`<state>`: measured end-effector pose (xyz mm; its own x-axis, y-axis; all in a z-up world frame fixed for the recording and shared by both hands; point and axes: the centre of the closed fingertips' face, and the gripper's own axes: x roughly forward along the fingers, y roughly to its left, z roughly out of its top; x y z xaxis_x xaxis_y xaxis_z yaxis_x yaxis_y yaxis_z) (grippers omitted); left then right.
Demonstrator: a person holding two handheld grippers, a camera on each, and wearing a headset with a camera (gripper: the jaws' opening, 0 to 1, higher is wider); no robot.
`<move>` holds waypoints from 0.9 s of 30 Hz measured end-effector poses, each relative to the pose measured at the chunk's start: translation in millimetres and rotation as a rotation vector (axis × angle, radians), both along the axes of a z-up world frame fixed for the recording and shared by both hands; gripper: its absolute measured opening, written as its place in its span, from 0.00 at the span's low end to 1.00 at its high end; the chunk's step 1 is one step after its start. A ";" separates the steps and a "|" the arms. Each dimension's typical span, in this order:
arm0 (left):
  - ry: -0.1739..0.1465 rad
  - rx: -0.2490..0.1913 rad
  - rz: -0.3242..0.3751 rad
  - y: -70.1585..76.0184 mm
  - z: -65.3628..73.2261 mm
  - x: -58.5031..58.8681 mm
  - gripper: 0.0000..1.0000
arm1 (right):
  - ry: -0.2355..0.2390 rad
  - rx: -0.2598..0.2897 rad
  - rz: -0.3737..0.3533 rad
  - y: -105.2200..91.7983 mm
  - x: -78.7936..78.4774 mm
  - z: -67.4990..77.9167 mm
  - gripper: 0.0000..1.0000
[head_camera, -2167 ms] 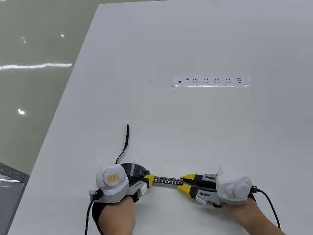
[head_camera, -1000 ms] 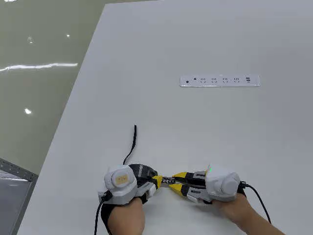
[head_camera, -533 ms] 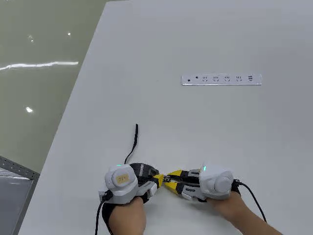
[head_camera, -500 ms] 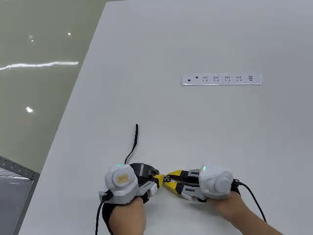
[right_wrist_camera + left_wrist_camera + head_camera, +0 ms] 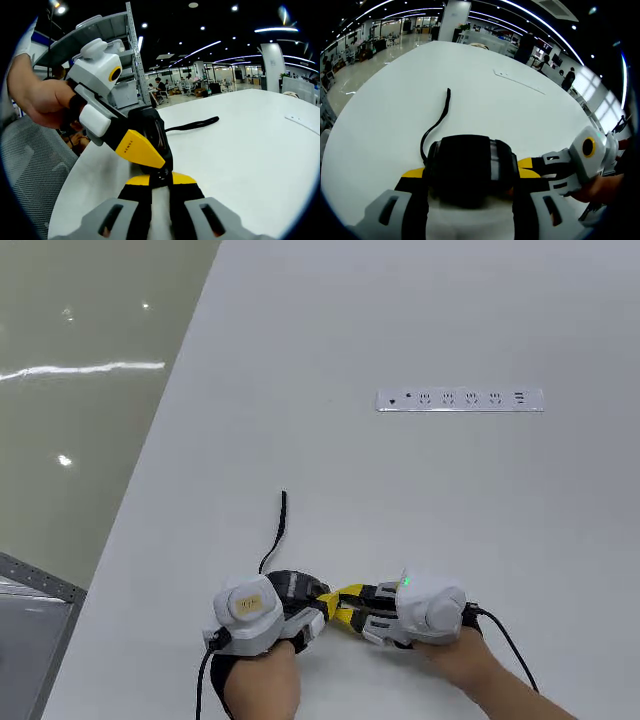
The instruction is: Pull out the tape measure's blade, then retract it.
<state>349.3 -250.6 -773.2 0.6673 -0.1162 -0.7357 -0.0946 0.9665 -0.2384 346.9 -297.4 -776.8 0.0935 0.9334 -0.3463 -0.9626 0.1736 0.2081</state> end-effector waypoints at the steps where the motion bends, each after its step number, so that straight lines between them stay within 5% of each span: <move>1: 0.001 -0.002 0.000 -0.3 0.6 -0.1 0.67 | -0.009 -0.003 0.004 -0.1 0.4 0.1 0.11; 27: 0.005 0.016 -0.029 -0.1 -0.1 0.7 0.69 | -0.020 -0.002 0.011 -0.8 -1.3 -0.9 0.14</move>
